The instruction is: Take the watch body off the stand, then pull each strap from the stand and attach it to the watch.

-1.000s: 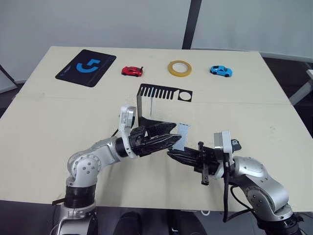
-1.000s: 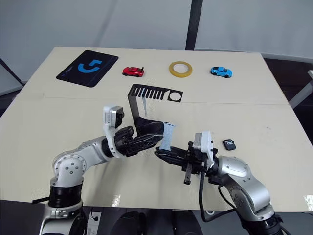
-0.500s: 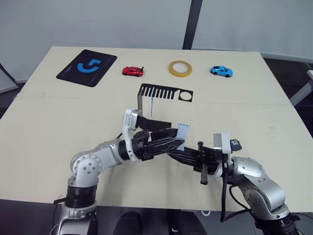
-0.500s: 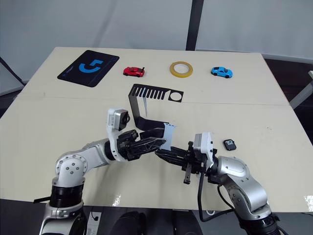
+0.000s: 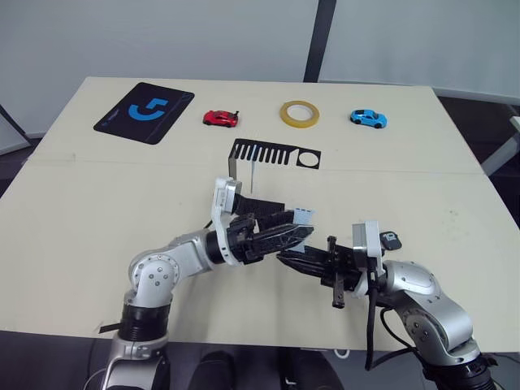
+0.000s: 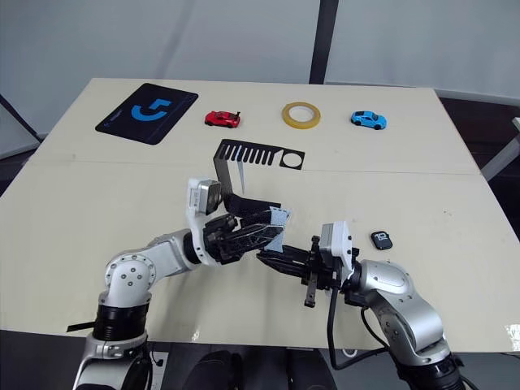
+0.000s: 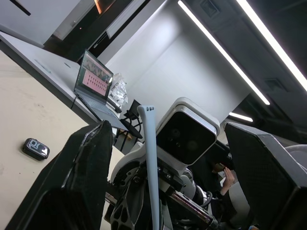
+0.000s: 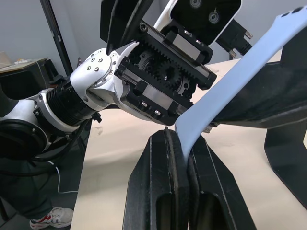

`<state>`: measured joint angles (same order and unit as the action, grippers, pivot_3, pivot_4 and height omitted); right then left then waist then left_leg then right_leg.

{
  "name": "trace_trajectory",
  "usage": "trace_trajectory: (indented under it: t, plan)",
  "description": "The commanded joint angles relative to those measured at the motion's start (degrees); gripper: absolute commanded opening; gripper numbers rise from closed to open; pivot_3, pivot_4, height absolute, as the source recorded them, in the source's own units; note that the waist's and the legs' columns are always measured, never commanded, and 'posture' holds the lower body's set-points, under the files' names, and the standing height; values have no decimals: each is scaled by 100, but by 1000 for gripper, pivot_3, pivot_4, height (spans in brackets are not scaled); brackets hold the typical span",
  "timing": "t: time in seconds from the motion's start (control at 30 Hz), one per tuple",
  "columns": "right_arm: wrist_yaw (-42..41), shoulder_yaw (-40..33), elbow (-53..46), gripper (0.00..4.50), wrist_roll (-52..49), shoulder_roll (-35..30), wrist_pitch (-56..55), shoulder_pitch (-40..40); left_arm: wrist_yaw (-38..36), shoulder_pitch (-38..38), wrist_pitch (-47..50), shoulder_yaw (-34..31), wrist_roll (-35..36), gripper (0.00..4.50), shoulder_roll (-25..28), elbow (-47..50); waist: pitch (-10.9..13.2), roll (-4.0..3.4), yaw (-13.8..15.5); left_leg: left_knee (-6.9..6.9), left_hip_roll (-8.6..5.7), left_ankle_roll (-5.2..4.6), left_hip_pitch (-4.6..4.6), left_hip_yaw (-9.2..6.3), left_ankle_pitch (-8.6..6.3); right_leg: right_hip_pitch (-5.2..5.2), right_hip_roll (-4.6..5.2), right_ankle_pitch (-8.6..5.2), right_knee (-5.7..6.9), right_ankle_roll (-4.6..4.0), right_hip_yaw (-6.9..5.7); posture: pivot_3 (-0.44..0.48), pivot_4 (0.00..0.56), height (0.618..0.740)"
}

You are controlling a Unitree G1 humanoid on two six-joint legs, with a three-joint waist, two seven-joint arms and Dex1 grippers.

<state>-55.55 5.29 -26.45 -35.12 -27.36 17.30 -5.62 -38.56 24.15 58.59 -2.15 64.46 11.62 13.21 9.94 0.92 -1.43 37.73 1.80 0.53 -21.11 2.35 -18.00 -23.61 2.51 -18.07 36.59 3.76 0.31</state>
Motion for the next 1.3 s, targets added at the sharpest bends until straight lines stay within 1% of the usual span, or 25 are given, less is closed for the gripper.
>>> trace_trajectory:
  t: [0.03, 0.1, 0.3, 0.33, 0.63, 0.7, 0.8, 0.83, 0.93, 0.97, 1.0, 1.03, 1.17, 1.23, 1.3]
  plan:
    - [-44, -9, -64, 0, -19, 33, -145, -14, -50, 56, -70, 16, 91, 3687, -42, 58, 0, 0, -1, 0, 0, 0, 0, 0, 0, 0, 0, 0, 0, 0, 0, 0, 150, 740]
    - [-48, -19, -66, 0, -14, 24, -151, 2, -40, 60, -91, 18, 88, 3162, -69, 38, 0, 0, 1, 0, 0, 0, 0, 0, 0, 0, 0, 0, 0, 0, 0, 0, 150, 740]
    - [-41, -40, -70, 0, 1, 20, -160, 33, -26, 36, -140, 24, 73, 395, -93, 37, 0, 0, 0, 1, 0, 0, 0, 0, 0, 0, 0, 0, 0, 0, 0, 0, 150, 740]
    - [-38, -38, -69, 0, 1, 18, -163, 36, -23, 31, -144, 25, 76, 35, -91, 39, 0, 0, 0, 0, 0, 0, 0, 0, 0, 0, 0, 0, 0, 0, 0, 0, 150, 740]
    - [-22, -49, -51, 0, 63, -25, -210, 67, 13, 13, -165, -27, 135, 35, -103, 72, 0, 0, 0, 0, 0, 0, 0, 0, 0, 0, 0, 0, -1, 0, 0, 0, 150, 740]
    - [-69, -45, -68, 0, 65, -198, -21, 79, -8, 11, -187, -48, 151, 35, -86, 126, 0, 0, 1, 0, 0, 0, 0, 0, 0, 0, 0, 0, -1, 0, 0, 0, 150, 740]
    - [-81, -86, -87, 1103, 150, -360, -65, 134, -79, 19, -245, -41, 99, 0, -9, 229, 0, 1, 7, 1, -1, 0, -1, 0, 0, 1, 1, 0, -2, 0, 0, 0, 150, 740]
    - [-27, -169, -82, 1538, 162, -372, -140, 162, -122, 18, -258, -16, 58, 0, 60, 280, 0, 1, 8, 1, -1, 0, -1, 0, 0, 1, 1, 0, -4, 0, 0, 0, 150, 740]
    - [6, -575, -125, 3191, 96, -574, -156, 347, -257, 14, -402, 22, -111, 0, 302, 435, 1, 1, 2, 0, 0, 0, -1, 0, 0, 0, 0, 0, -3, 0, 1, 0, 150, 740]
    - [2, -780, -142, 3645, 63, -672, -160, 472, -324, -14, -527, 1, -212, 0, 402, 504, 0, 0, 7, 0, -1, 0, -2, -1, 0, 0, 0, 0, -3, 0, 1, 0, 150, 740]
    - [-2, -955, -163, 4233, 42, -755, -172, 596, -383, -49, -647, -20, -301, 0, 484, 566, 0, 0, 11, 0, -1, 0, -2, 0, 0, 1, 1, 0, -4, 0, 1, 0, 150, 740]
    - [-9, -1217, -169, 4424, 45, -854, -233, 772, -496, -95, -793, -61, -428, 0, 638, 628, 0, 1, 16, 0, -1, 0, -1, -1, 0, 2, 1, 0, -4, 0, 0, 0, 150, 740]
    - [-17, -2323, -89, 4424, 80, -1124, -489, 1517, -1131, -376, -1605, -22, -1226, 0, 1364, 845, 0, 0, 33, -4, -1, -1, -1, 0, -1, 3, 0, 0, -10, 0, 1, 0, 150, 740]
    - [13, -2894, 75, 4424, 196, -1133, -744, 1902, -1304, -485, -1961, -67, -1504, 0, 1604, 870, 0, 0, 37, -6, -1, -1, 1, 2, -1, 5, -1, -1, -13, -1, 2, 0, 150, 740]
    - [25, -3407, 282, 4424, 342, -1068, -1051, 2274, -1407, -577, -2359, -115, -1780, 0, 1722, 892, 0, 0, 69, -8, 0, -2, 4, 2, -1, 11, -1, -1, -17, -2, 2, 0, 150, 740]
